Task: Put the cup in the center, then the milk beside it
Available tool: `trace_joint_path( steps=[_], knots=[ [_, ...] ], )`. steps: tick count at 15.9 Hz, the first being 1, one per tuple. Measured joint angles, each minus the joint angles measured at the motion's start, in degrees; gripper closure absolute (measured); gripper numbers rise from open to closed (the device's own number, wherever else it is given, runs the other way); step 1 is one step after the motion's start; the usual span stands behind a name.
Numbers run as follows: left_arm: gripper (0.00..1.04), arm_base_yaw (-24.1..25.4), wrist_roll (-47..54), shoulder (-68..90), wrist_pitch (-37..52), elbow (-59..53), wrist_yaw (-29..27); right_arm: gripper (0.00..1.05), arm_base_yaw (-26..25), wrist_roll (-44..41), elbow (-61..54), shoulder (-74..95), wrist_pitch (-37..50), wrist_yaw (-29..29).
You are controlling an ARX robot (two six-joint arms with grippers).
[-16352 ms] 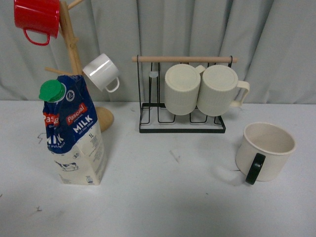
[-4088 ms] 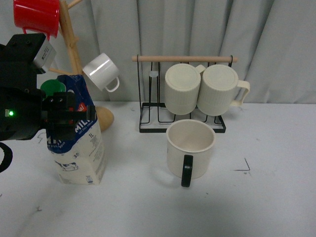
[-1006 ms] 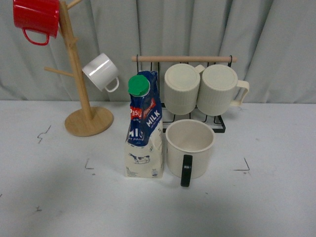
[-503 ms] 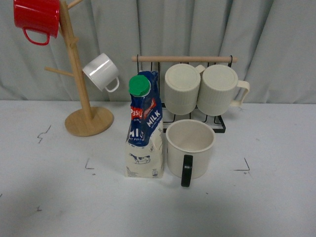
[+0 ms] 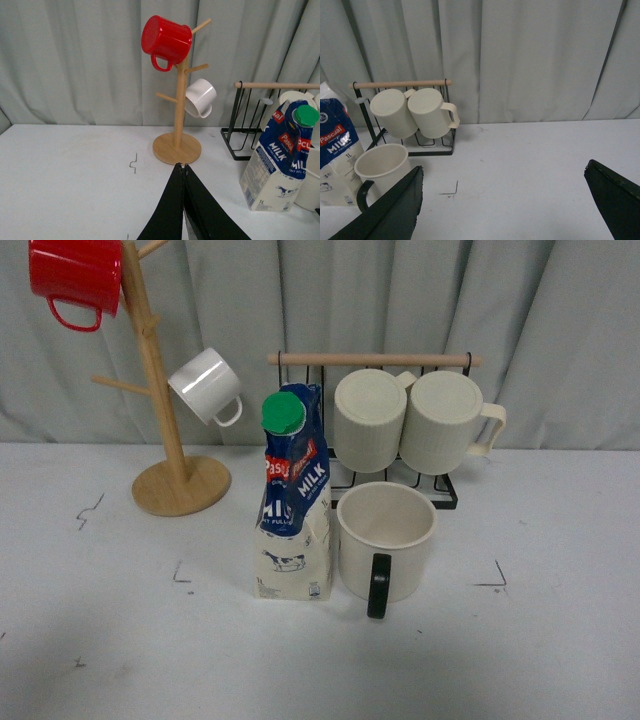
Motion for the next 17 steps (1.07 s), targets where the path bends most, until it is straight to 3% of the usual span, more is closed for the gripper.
trace_joint_path(
  steps=[1, 3, 8, 9, 11, 13, 15, 16, 17],
  knots=[
    [1.03, 0.0, 0.0, -1.0, -0.8, 0.0, 0.0, 0.06, 0.0, 0.0, 0.0, 0.0, 0.0, 0.0],
    [1.03, 0.0, 0.0, -10.4, -11.0, 0.0, 0.0, 0.06, 0.0, 0.0, 0.0, 0.0, 0.0, 0.0],
    [1.02, 0.0, 0.0, -10.5, -10.9, 0.0, 0.0, 0.06, 0.0, 0.0, 0.0, 0.0, 0.0, 0.0],
    [0.96, 0.0, 0.0, -10.5, -10.9, 0.0, 0.0, 0.06, 0.0, 0.0, 0.0, 0.0, 0.0, 0.0],
    [0.68, 0.0, 0.0, -10.5, -10.9, 0.0, 0.0, 0.06, 0.0, 0.0, 0.0, 0.0, 0.0, 0.0],
    [0.48, 0.0, 0.0, -10.5, -10.9, 0.0, 0.0, 0.06, 0.0, 0.0, 0.0, 0.0, 0.0, 0.0],
    [0.14, 0.0, 0.0, -10.5, -10.9, 0.0, 0.0, 0.06, 0.0, 0.0, 0.0, 0.0, 0.0, 0.0],
    [0.05, 0.0, 0.0, -10.5, -10.9, 0.0, 0.0, 0.06, 0.0, 0.0, 0.0, 0.0, 0.0, 0.0],
    [0.07, 0.0, 0.0, -10.5, -10.9, 0.0, 0.0, 0.06, 0.0, 0.0, 0.0, 0.0, 0.0, 0.0]
  ],
)
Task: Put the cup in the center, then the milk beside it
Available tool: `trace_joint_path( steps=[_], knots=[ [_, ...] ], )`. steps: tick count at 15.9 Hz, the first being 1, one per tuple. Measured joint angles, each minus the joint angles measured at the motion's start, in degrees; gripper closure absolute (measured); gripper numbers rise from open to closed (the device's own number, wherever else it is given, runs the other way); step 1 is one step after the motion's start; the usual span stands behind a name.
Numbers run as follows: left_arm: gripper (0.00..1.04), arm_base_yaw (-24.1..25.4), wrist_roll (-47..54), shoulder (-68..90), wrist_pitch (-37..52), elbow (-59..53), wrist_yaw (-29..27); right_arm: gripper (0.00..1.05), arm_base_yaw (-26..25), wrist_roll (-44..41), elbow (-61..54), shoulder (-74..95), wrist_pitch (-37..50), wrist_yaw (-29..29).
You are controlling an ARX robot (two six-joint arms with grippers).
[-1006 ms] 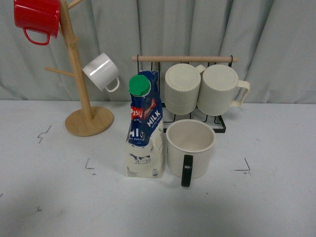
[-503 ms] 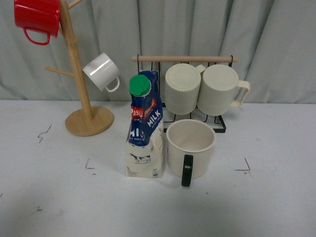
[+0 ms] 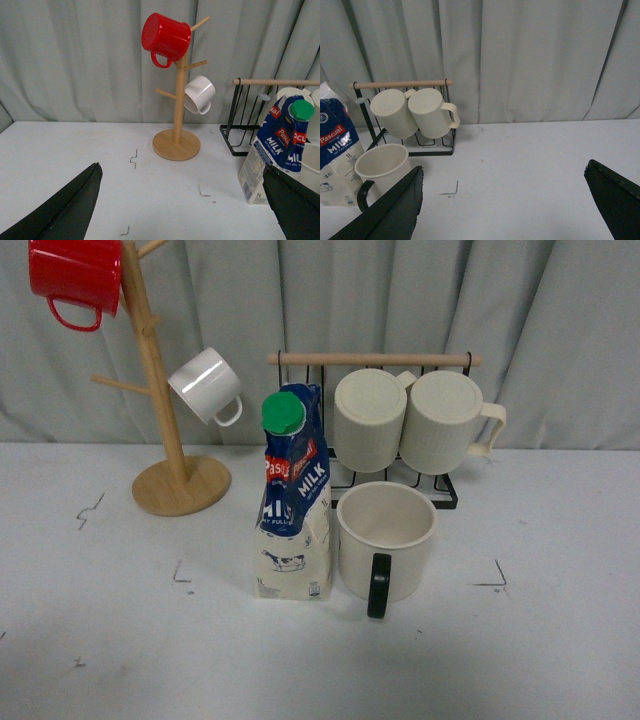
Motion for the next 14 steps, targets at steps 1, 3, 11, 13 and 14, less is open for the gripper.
trace_joint_path(
  steps=[1, 3, 11, 13, 14],
  knots=[
    [0.07, 0.0, 0.0, 0.0, 0.0, 0.0, 0.0, 0.06, 0.0, 0.0, 0.0, 0.0, 0.0, 0.0],
    [0.07, 0.0, 0.0, 0.0, 0.0, 0.0, 0.0, 0.06, 0.0, 0.0, 0.0, 0.0, 0.0, 0.0],
    [0.07, 0.0, 0.0, 0.0, 0.0, 0.0, 0.0, 0.06, 0.0, 0.0, 0.0, 0.0, 0.0, 0.0],
    [0.07, 0.0, 0.0, 0.0, 0.0, 0.0, 0.0, 0.06, 0.0, 0.0, 0.0, 0.0, 0.0, 0.0],
    [0.07, 0.0, 0.0, 0.0, 0.0, 0.0, 0.0, 0.06, 0.0, 0.0, 0.0, 0.0, 0.0, 0.0]
  ],
)
